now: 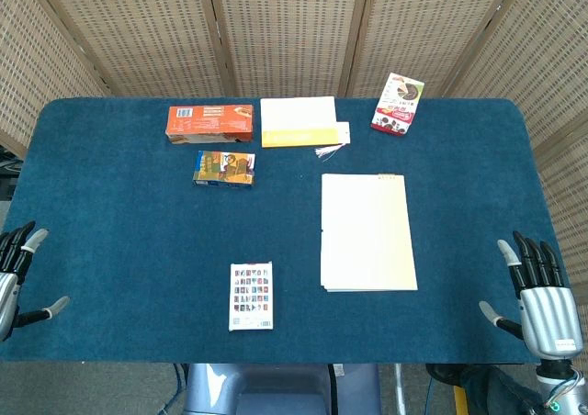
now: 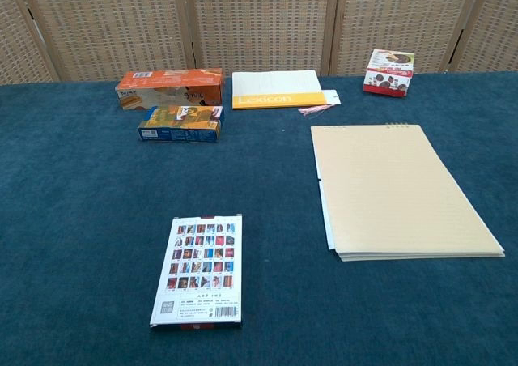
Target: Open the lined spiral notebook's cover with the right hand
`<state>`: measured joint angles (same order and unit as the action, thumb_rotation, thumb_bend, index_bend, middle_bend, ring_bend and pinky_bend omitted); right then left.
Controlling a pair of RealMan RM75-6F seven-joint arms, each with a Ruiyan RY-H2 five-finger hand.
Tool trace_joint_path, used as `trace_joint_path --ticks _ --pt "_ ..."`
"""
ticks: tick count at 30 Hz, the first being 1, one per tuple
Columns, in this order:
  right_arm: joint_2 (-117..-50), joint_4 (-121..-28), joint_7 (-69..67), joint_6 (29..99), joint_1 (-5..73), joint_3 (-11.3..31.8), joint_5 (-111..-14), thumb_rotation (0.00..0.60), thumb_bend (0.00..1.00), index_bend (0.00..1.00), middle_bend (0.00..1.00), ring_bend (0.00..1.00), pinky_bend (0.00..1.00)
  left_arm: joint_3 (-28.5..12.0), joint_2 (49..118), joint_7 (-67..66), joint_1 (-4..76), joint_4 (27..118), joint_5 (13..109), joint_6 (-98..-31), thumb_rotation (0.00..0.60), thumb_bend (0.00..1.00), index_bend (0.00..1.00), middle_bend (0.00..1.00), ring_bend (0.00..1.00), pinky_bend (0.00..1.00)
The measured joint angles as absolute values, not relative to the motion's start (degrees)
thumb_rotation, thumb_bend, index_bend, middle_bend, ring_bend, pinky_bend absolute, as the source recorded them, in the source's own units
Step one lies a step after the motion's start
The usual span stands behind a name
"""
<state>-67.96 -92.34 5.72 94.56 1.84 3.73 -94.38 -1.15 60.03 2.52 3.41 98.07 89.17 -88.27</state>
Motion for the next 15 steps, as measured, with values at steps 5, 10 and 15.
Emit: trace_joint_path --ticks 5,10,15 --pt "-68.14 -92.27 6.41 93.94 1.98 3.59 -94.21 0.6 0.0 0.0 0.0 0.0 0.0 -1.15 59.9 2.85 3.43 98.05 89.01 -88.05 0.6 0.0 0.0 0.0 0.0 0.0" --pt "-68.67 -92.06 7.82 92.72 2.37 3.13 -94.5 0.6 0.0 0.0 0.0 0.0 0.0 -1.28 59.75 3.25 3.39 98.11 88.95 -88.2 0.6 0.0 0.0 0.0 0.0 0.0" --pt "-69.65 -90.9 9.14 88.73 4.41 2.12 -96.19 0.6 0.15 0.0 0.0 0.0 0.0 -1.61 59.76 3.07 3.62 98.3 88.35 -87.82 0.6 0.0 0.0 0.0 0.0 0.0"
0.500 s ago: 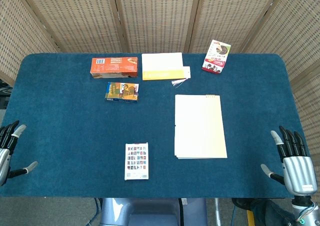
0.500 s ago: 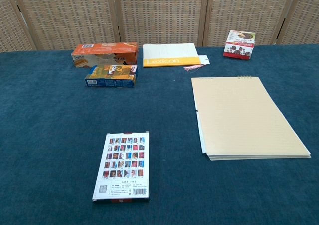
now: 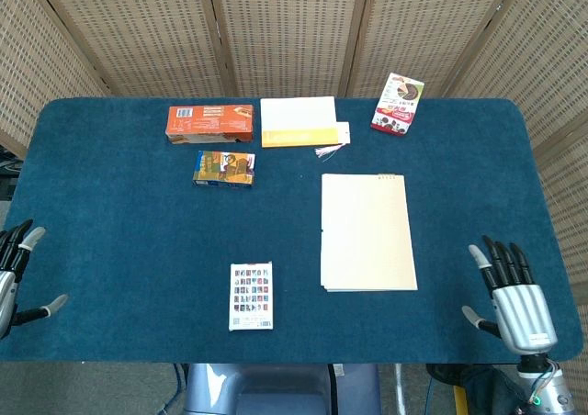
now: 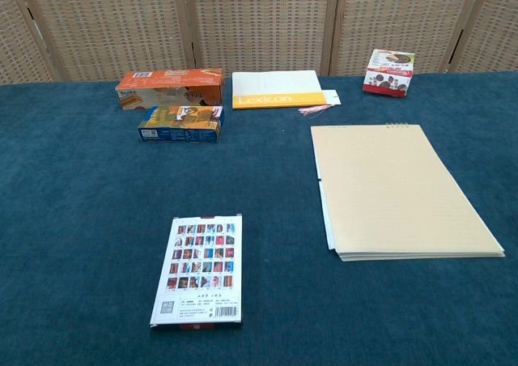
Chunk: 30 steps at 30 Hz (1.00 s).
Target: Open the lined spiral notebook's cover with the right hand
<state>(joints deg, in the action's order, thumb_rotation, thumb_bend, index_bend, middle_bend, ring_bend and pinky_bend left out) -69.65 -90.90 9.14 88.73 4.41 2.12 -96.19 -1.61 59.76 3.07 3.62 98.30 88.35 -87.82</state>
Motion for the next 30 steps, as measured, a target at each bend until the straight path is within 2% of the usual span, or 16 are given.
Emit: trace_joint_path --ticks 9,11,14,16,21,30 --pt "-72.84 -86.63 9.12 74.31 13.66 0.59 -100.34 0.6 0.16 0.0 0.0 0.0 0.0 -2.43 59.64 2.72 4.23 98.76 86.4 -86.45 0.6 0.0 0.0 0.0 0.0 0.0" --pt "-74.13 -85.46 9.75 70.45 15.97 0.48 -100.56 0.6 0.19 0.0 0.0 0.0 0.0 -2.53 59.68 2.29 4.46 98.86 86.1 -85.99 0.6 0.0 0.0 0.0 0.0 0.0" --pt "-76.51 -83.65 12.17 66.09 18.98 0.49 -100.57 0.6 0.32 0.0 0.0 0.0 0.0 -2.71 59.79 1.75 4.74 98.97 85.5 -85.43 0.6 0.0 0.0 0.0 0.0 0.0" --pt "-78.72 -82.09 15.1 64.05 20.37 0.75 -100.12 0.6 0.34 0.0 0.0 0.0 0.0 -2.85 59.85 1.46 4.93 99.11 85.03 -84.99 0.6 0.0 0.0 0.0 0.0 0.0" --pt "-82.03 -80.15 19.17 60.41 22.46 1.68 -97.71 0.6 0.46 0.0 0.0 0.0 0.0 -3.0 59.84 1.17 5.14 99.38 84.57 -84.58 0.6 0.0 0.0 0.0 0.0 0.0" --pt "-84.97 -80.64 25.4 58.37 24.36 2.79 -93.52 0.6 0.47 0.0 0.0 0.0 0.0 -2.99 59.62 1.63 5.14 99.41 84.52 -84.48 0.6 0.0 0.0 0.0 0.0 0.0"
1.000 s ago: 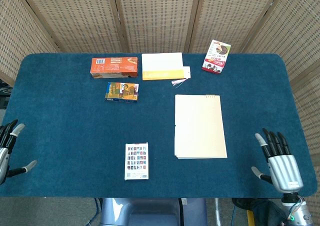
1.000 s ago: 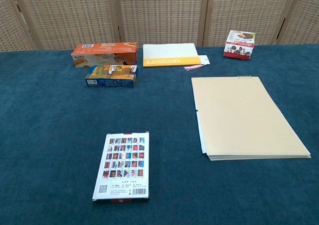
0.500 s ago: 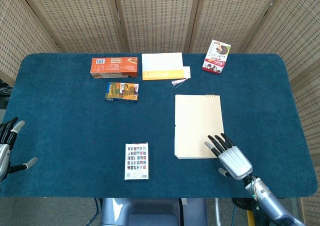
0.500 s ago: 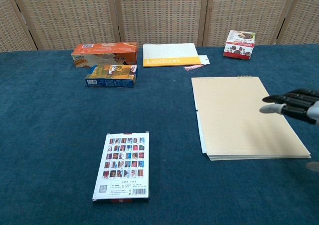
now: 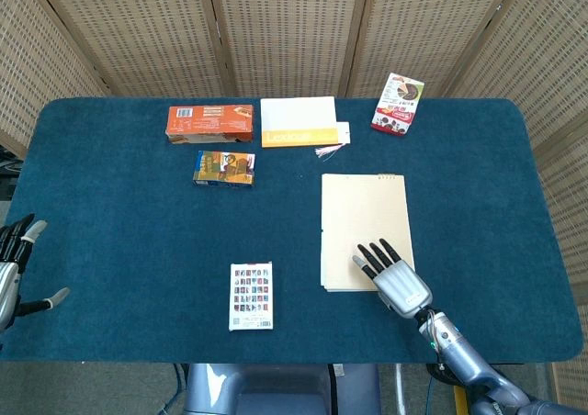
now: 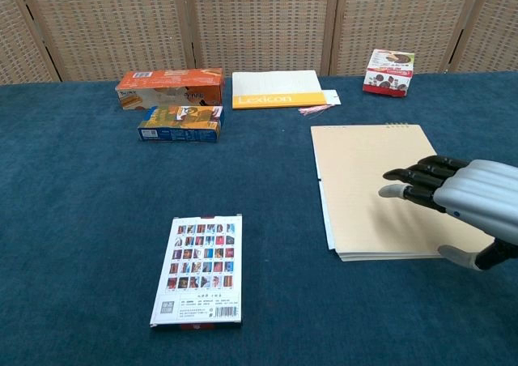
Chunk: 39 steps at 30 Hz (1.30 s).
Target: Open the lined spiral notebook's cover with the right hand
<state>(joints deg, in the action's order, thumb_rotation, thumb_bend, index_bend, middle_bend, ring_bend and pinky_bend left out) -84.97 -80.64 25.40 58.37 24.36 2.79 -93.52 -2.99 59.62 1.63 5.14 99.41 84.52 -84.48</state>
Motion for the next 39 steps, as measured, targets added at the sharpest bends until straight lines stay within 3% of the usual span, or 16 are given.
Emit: trace_joint_path --ticks 39 --pt "-91.37 -77.42 31.67 58.35 26.93 1.74 -86.66 0.6 0.46 0.0 0.0 0.0 0.0 -2.88 59.0 3.03 5.14 99.32 84.64 -84.33 0.6 0.0 0.0 0.0 0.0 0.0"
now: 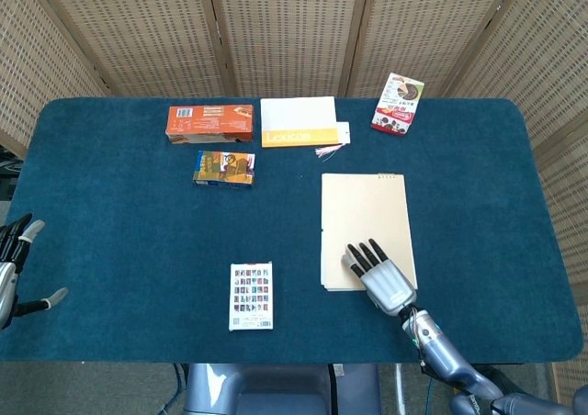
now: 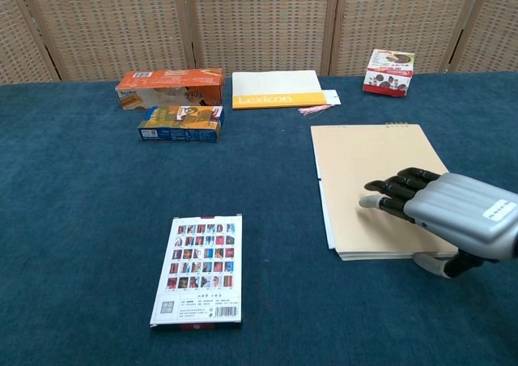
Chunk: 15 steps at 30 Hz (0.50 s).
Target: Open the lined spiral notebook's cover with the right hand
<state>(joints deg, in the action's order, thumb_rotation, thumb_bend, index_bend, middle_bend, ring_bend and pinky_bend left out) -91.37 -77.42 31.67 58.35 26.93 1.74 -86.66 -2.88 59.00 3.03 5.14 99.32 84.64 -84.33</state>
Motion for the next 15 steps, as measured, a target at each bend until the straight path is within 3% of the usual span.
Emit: trace_joint_path --ticks 8,15 --pt "-92.31 -76.43 34.47 57.76 27.46 2.23 -84.17 0.6 0.49 0.0 0.0 0.0 0.0 -2.95 58.93 3.29 5.11 99.3 84.54 -84.4 0.6 0.0 0.0 0.0 0.0 0.0" --pt "-93.89 -74.12 35.83 60.57 27.89 2.93 -84.88 0.6 0.54 0.0 0.12 0.1 0.1 -2.99 58.84 3.38 5.17 99.32 84.48 -84.29 0.6 0.0 0.0 0.0 0.0 0.0"
